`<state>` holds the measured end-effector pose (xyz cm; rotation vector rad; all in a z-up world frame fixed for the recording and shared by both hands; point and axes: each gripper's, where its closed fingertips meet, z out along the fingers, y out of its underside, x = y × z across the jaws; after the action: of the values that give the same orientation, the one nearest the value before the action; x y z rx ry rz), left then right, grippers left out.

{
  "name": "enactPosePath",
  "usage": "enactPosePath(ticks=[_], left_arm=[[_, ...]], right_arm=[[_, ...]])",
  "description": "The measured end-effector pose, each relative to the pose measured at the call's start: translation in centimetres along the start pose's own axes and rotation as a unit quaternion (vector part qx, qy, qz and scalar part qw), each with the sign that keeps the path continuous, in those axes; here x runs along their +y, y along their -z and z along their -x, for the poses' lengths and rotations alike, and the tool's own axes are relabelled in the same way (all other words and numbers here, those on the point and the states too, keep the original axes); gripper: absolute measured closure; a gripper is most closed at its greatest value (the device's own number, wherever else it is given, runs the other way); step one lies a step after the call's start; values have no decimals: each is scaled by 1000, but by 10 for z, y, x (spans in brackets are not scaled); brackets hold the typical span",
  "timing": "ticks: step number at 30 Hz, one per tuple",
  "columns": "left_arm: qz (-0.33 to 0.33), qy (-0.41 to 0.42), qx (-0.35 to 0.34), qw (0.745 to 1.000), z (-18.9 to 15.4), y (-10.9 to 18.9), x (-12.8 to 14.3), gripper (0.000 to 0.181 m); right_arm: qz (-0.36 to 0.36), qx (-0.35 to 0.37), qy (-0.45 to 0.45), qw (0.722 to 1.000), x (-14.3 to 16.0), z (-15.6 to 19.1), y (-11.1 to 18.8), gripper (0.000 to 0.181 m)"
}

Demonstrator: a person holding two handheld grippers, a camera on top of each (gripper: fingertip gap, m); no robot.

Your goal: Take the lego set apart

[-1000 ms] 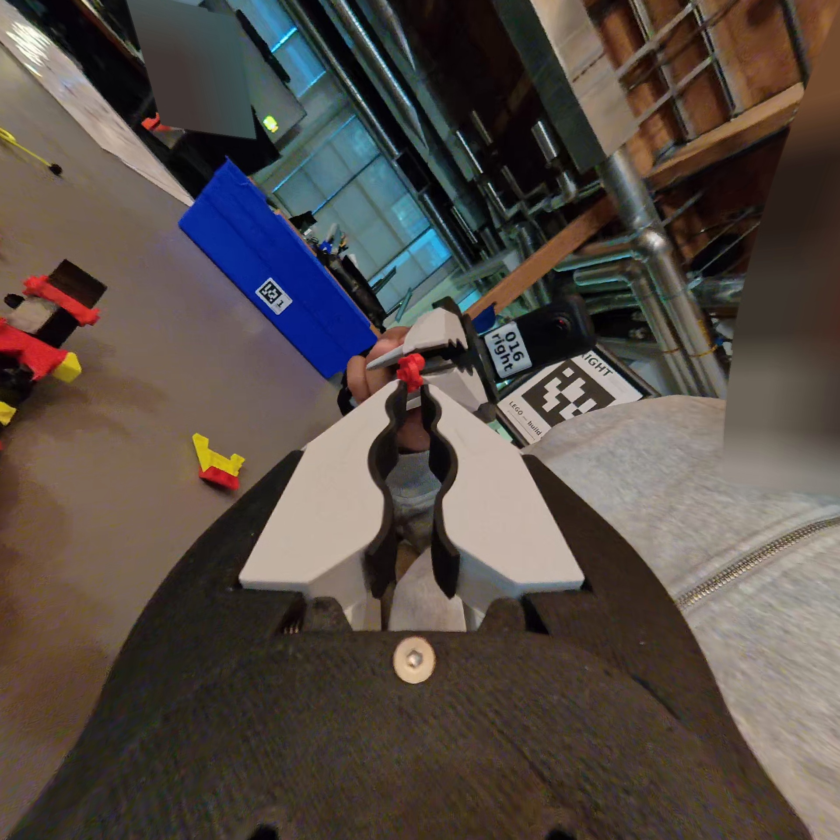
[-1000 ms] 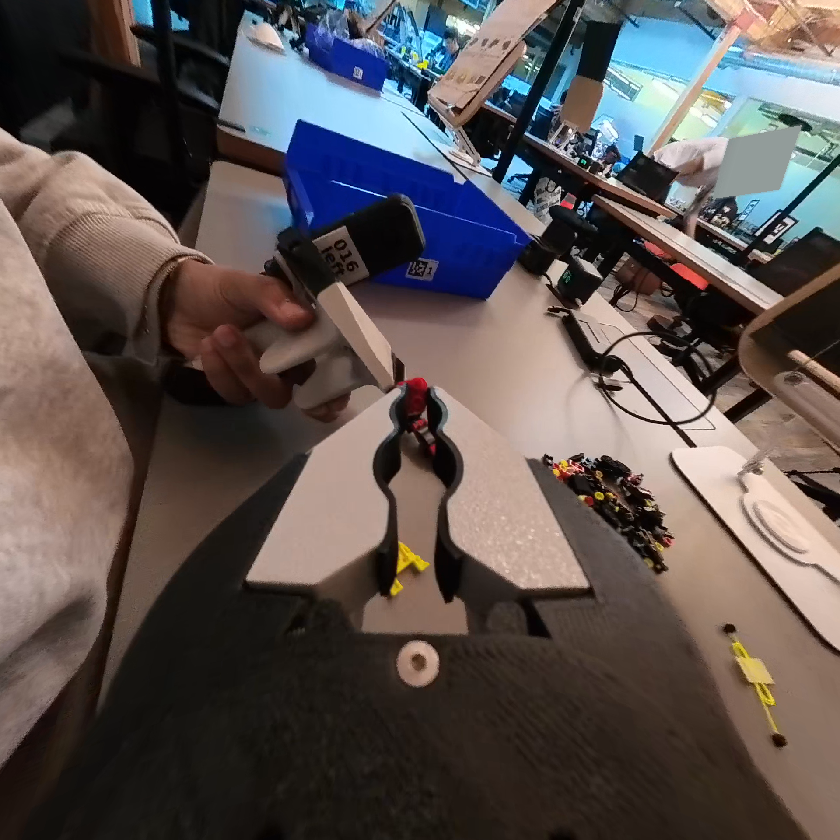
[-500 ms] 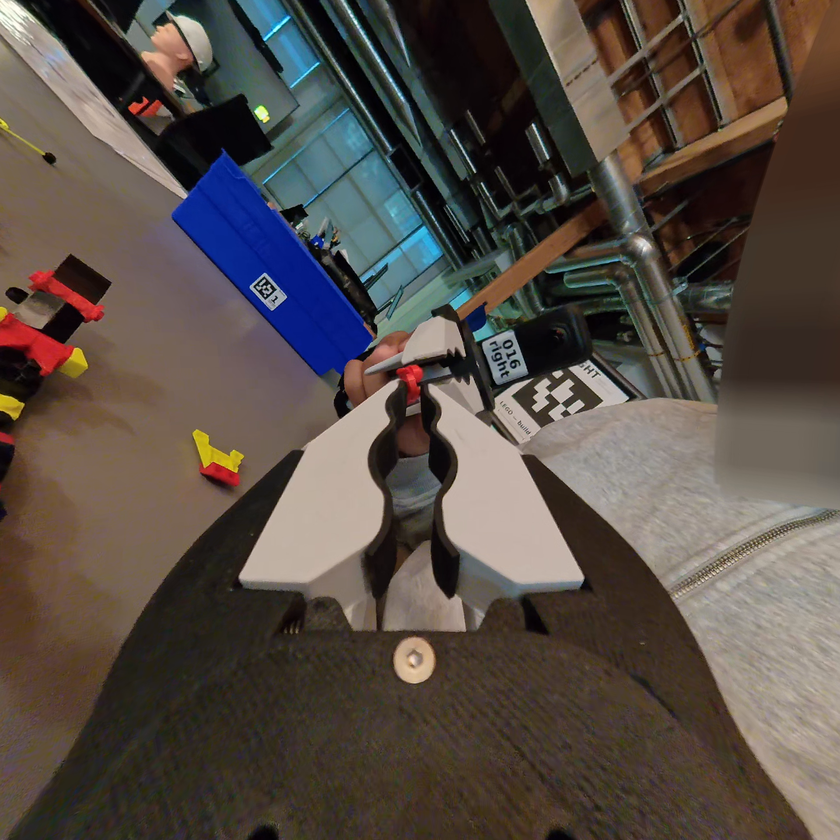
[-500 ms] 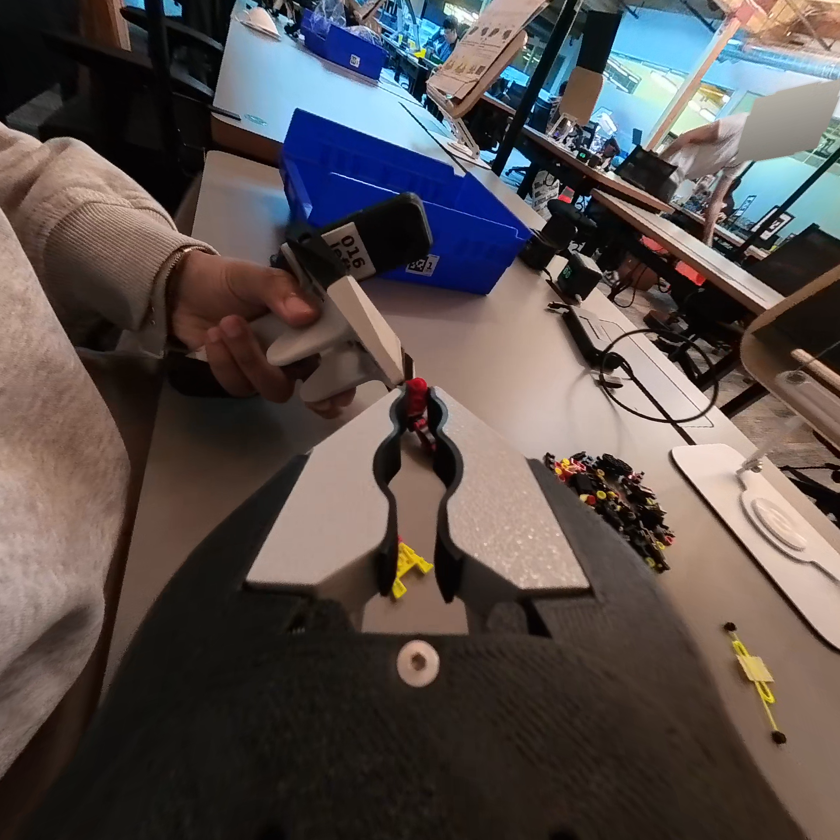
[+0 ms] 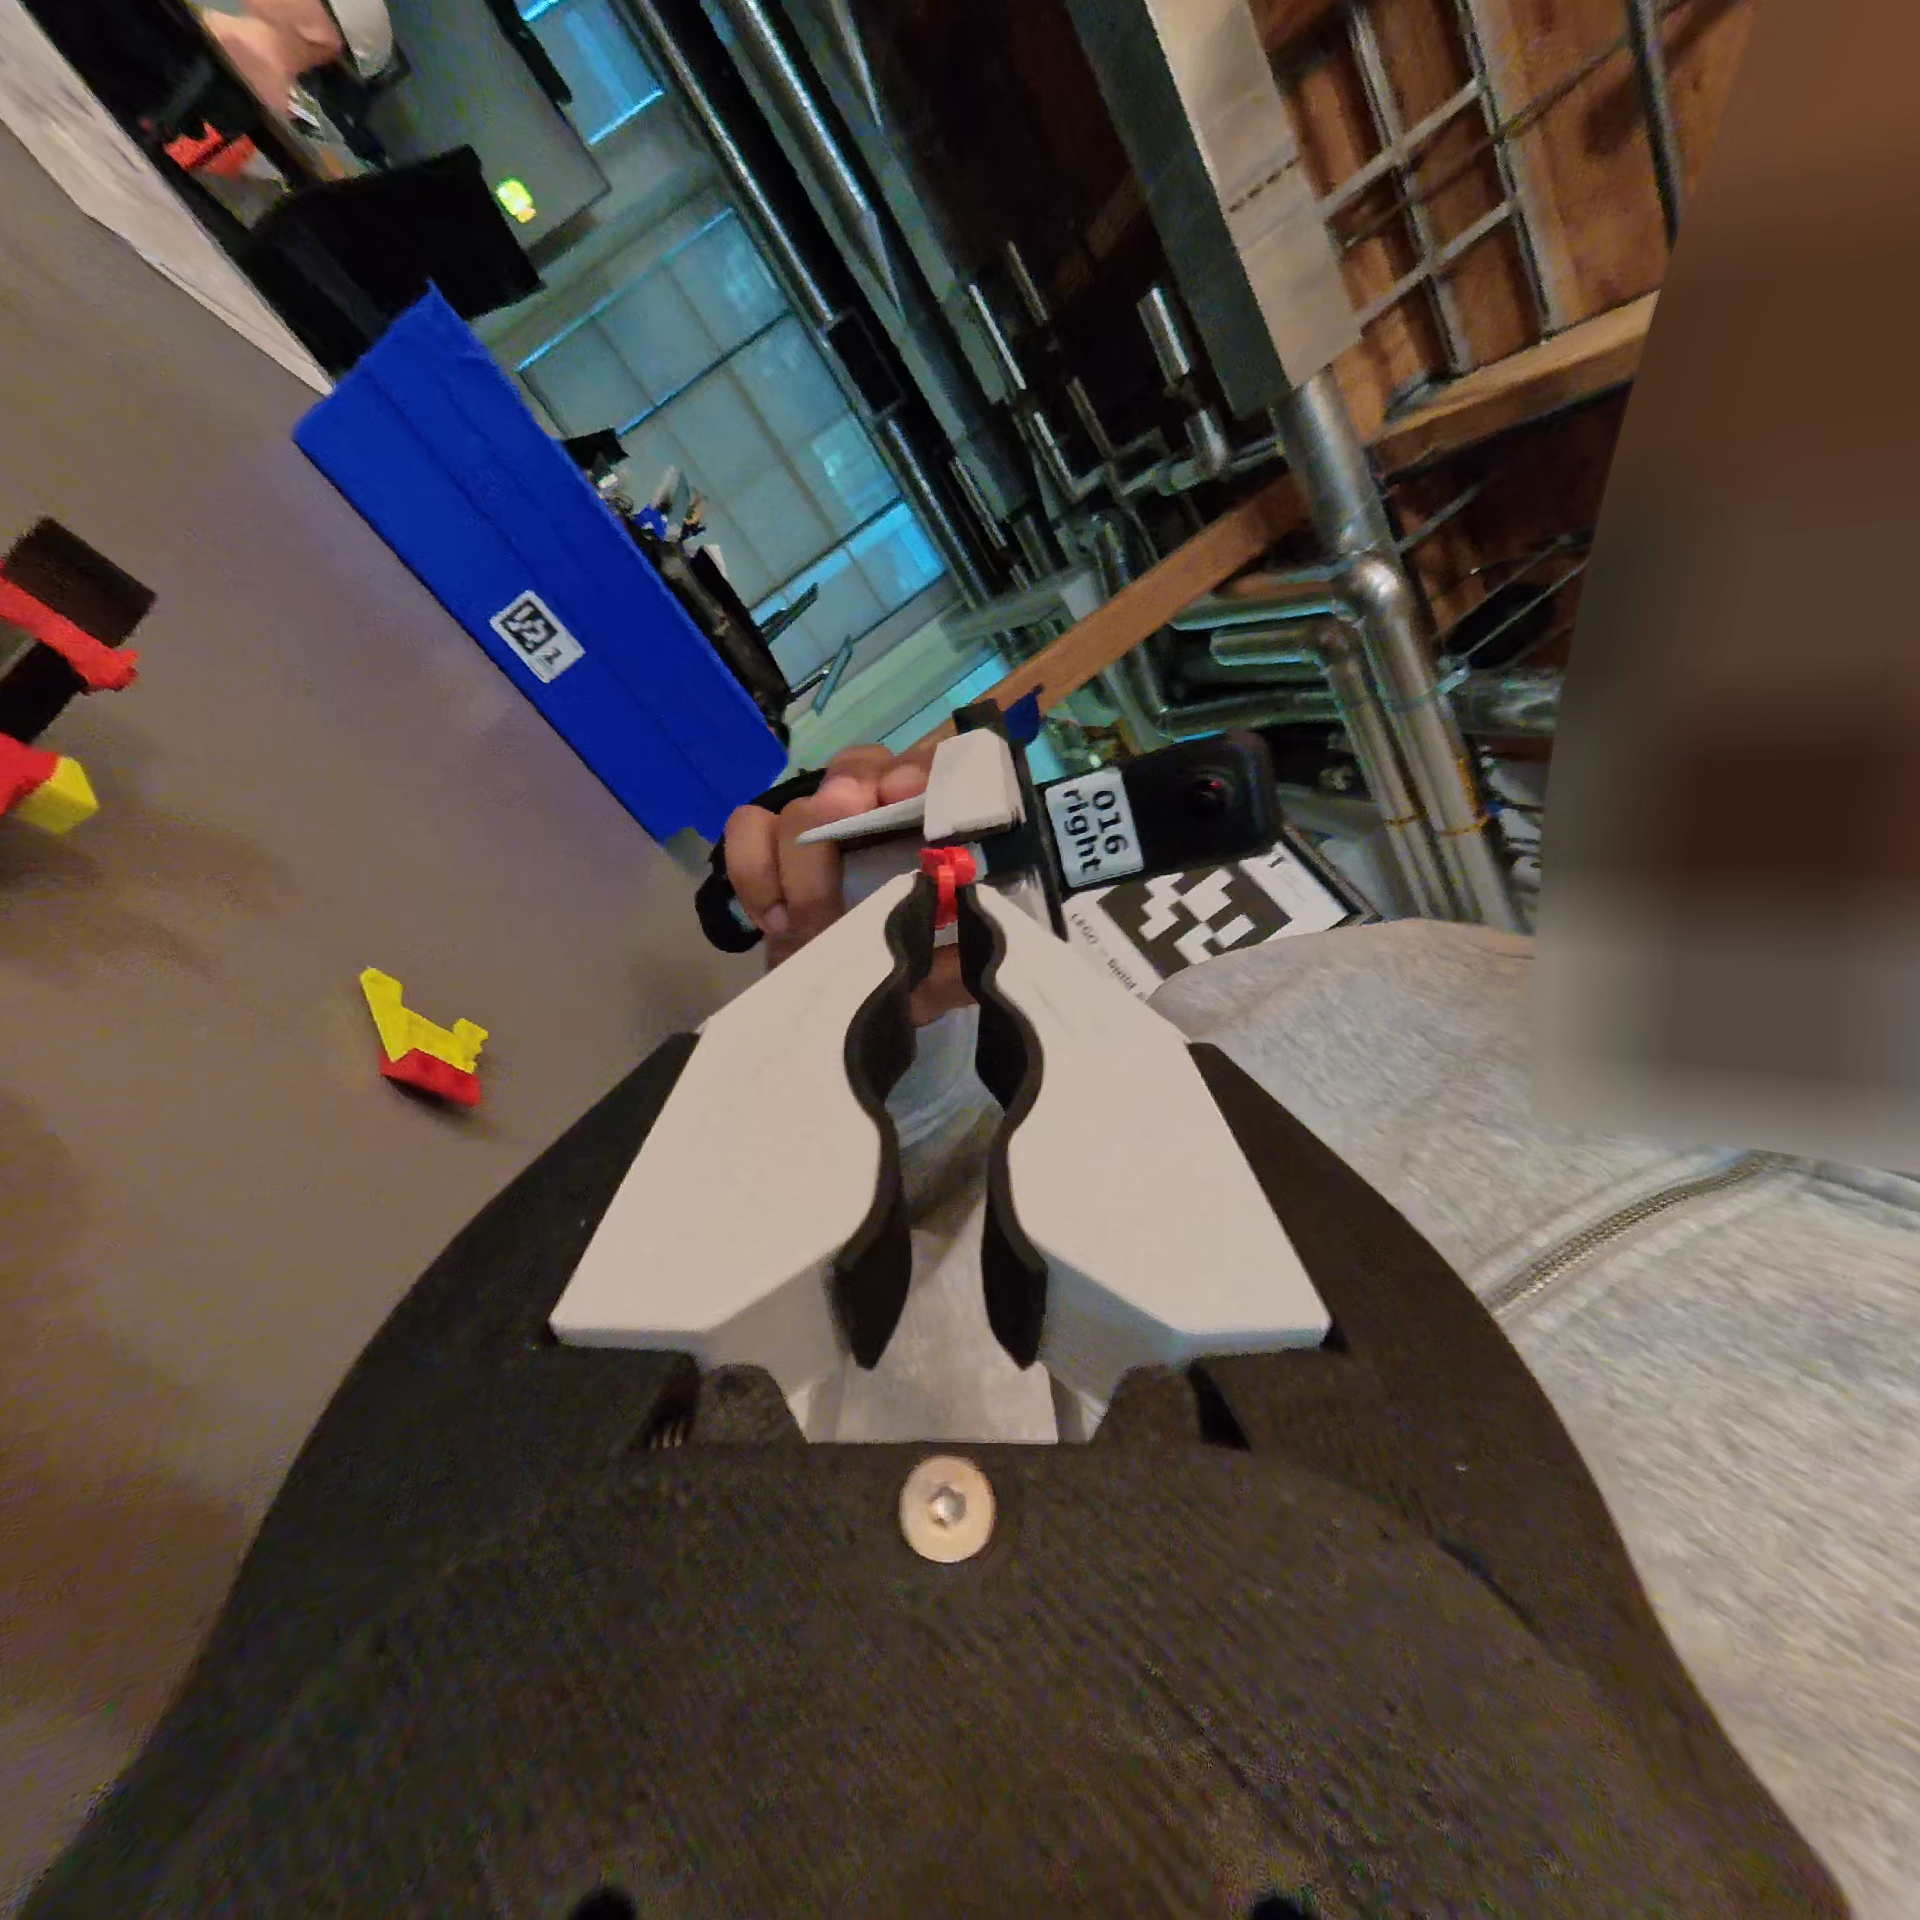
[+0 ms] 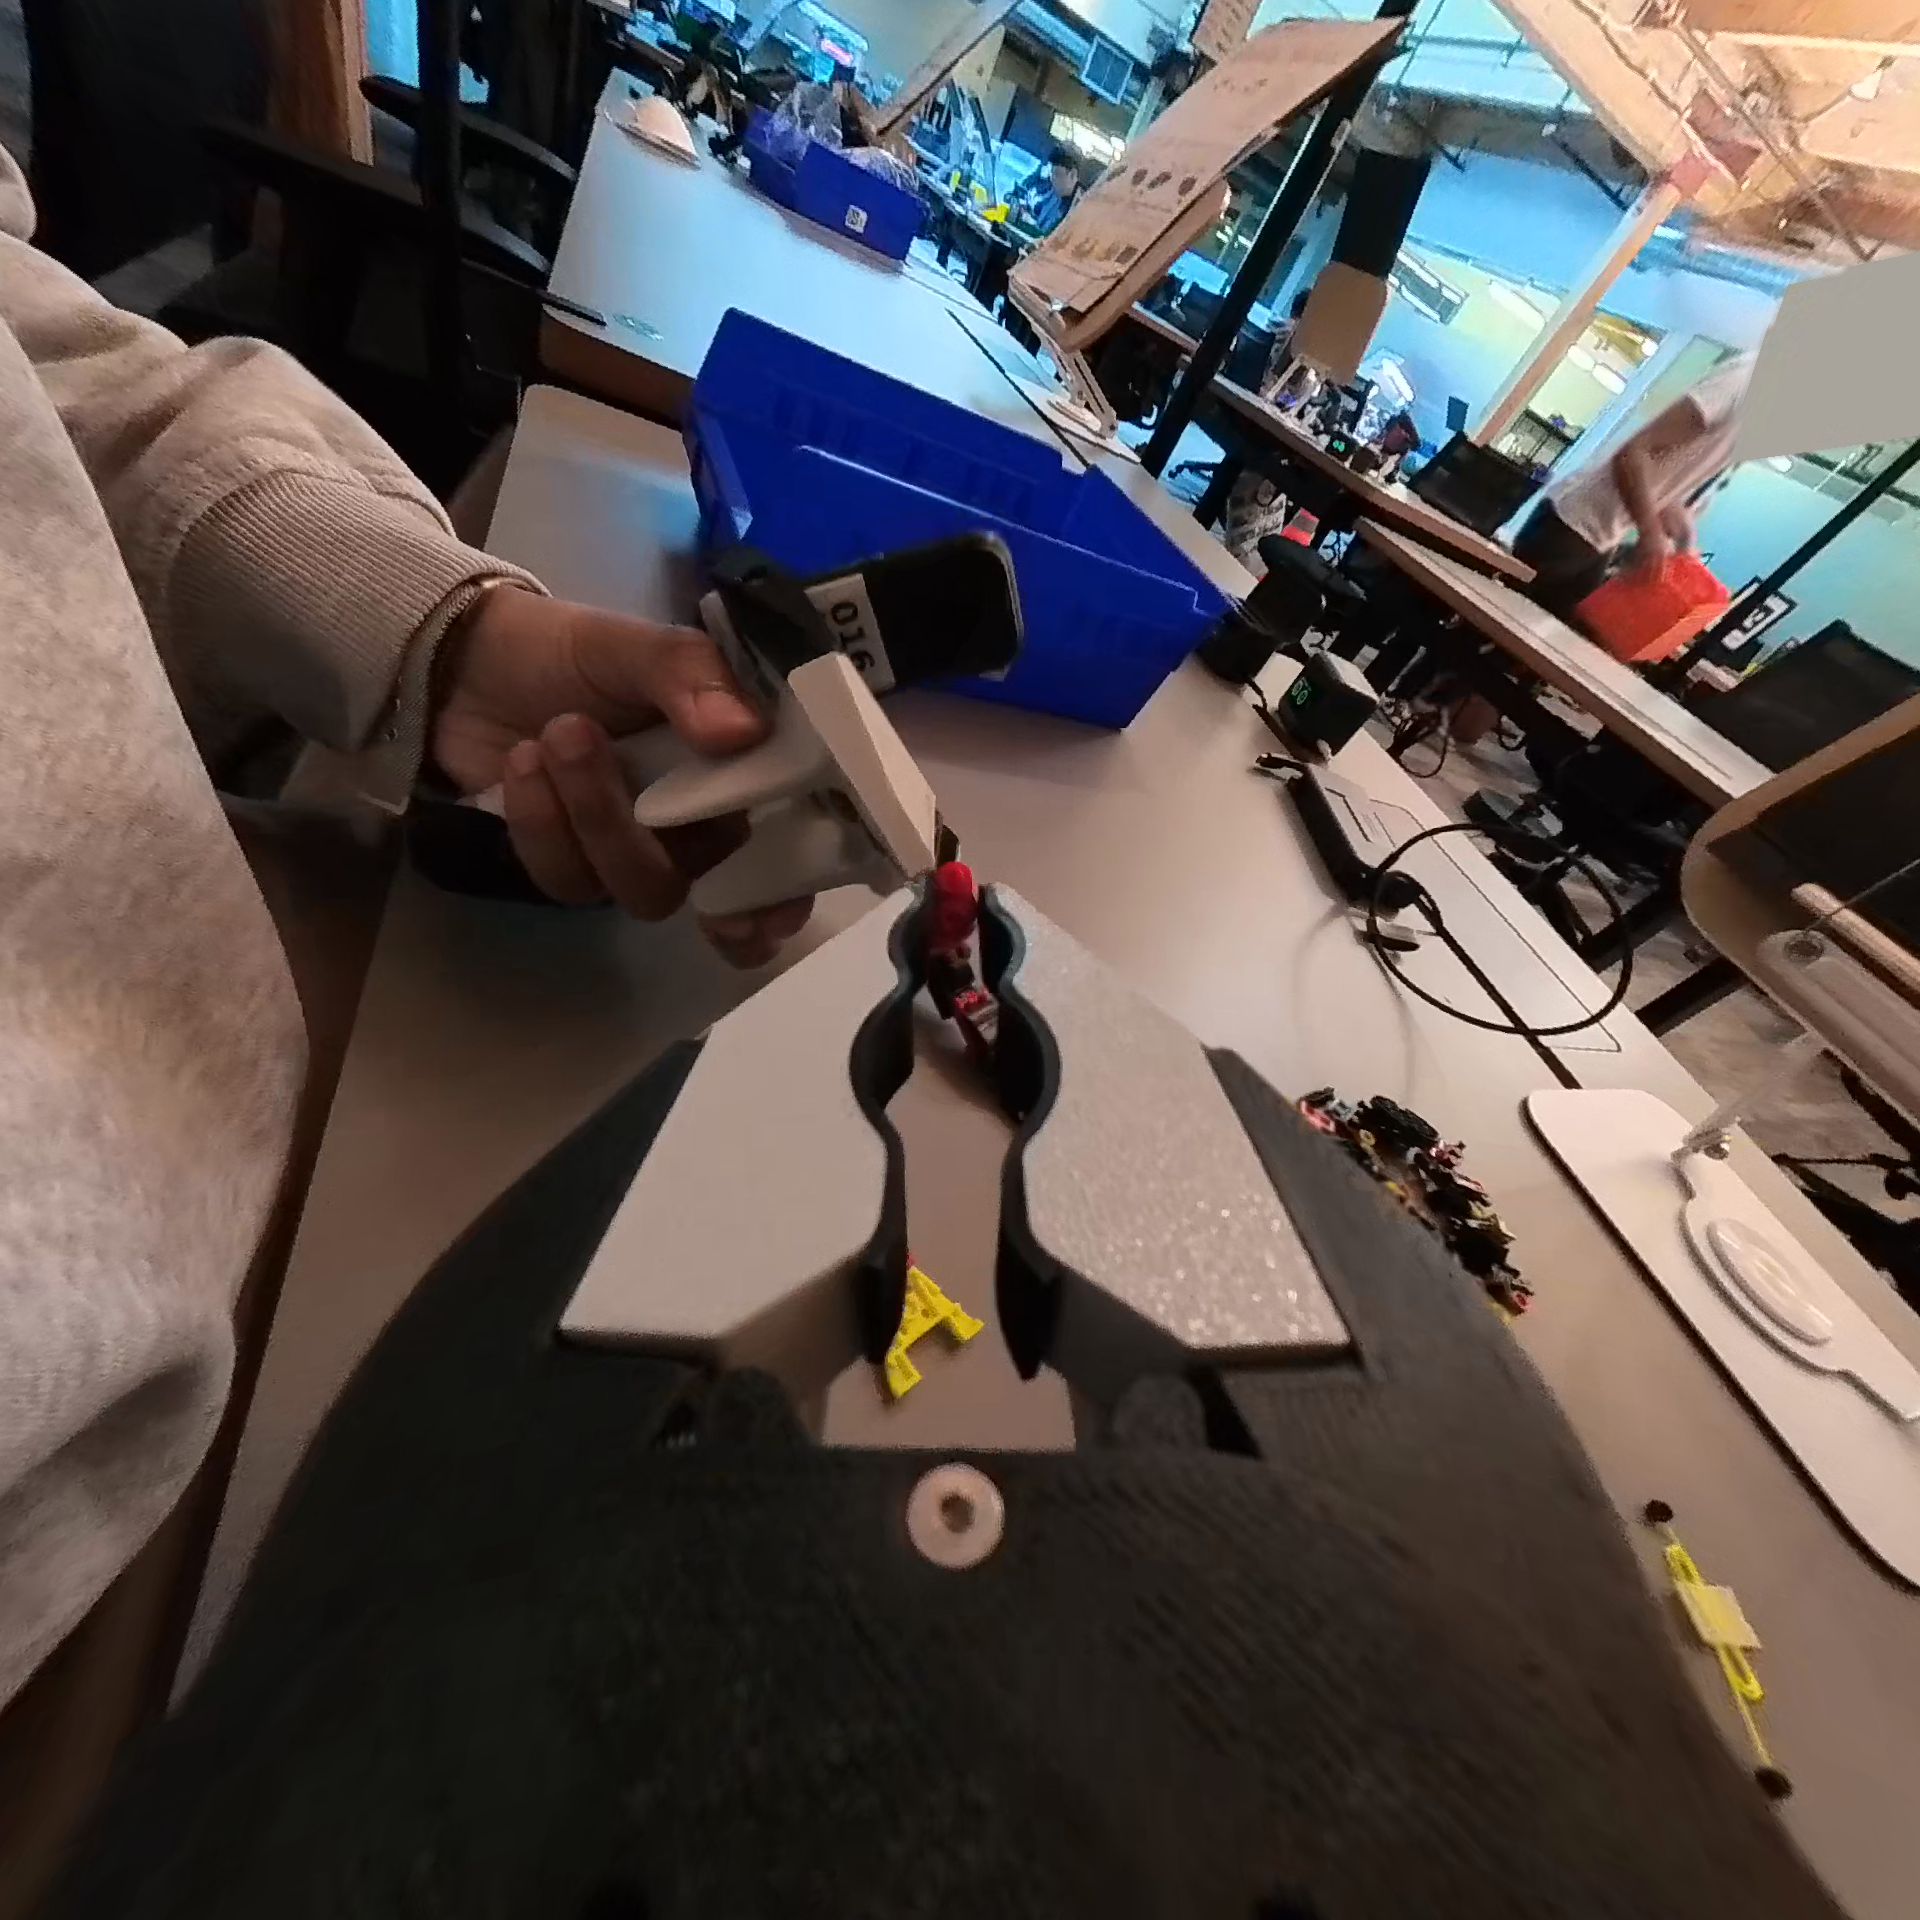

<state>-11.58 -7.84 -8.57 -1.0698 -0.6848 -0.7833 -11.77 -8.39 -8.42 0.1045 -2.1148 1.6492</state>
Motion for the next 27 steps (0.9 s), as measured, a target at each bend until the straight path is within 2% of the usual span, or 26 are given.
enactPosePath(ticks=[7, 13, 20, 27], left_arm=[[1, 50, 37, 998, -4, 0, 1, 180], [-3, 73, 46, 996, -4, 0, 0, 180], [-31, 143, 86, 985, -9, -2, -5, 180], [-48, 129, 33, 990, 1, -2, -8, 180]], right_arm=[[-16, -12, -2, 1000, -4, 3, 1, 175], [6, -1, -8, 1000, -4, 2, 2, 175], [-4, 0, -90, 996, -12, -3, 3, 177], [-15, 14, -129, 991, -10, -9, 0, 180]])
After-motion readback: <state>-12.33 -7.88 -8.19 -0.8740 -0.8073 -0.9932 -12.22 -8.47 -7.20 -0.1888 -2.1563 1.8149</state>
